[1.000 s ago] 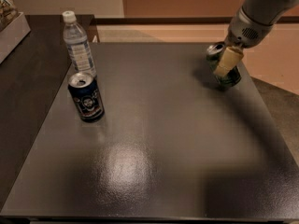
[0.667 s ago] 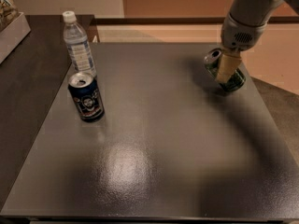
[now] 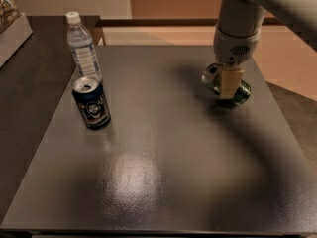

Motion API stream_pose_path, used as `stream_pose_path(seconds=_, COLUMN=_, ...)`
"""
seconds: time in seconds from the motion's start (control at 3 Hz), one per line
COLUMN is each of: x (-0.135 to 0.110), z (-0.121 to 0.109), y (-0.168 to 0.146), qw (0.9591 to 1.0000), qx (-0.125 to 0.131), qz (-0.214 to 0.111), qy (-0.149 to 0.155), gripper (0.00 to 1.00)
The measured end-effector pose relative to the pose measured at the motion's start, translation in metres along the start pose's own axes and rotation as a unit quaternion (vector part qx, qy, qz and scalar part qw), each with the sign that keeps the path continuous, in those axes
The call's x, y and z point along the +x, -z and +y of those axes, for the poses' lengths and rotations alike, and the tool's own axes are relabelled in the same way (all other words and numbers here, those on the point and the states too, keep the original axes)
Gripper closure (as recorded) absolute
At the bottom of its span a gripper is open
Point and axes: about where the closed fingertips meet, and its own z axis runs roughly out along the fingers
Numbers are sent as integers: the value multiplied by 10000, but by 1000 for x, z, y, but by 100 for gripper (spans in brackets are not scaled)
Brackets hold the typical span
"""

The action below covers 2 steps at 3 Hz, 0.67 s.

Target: Knock green can over

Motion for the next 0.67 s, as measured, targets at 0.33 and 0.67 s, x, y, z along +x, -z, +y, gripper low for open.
stream_pose_path(seconds=0.33, x=-10, z=7, y=-6, qw=9995, qx=-83, qz=92, qy=278, gripper=36)
stream_pose_path(seconds=0.67, x=-14, z=9, y=-9, qw=9994, qx=-47, qz=45, qy=345, gripper=13)
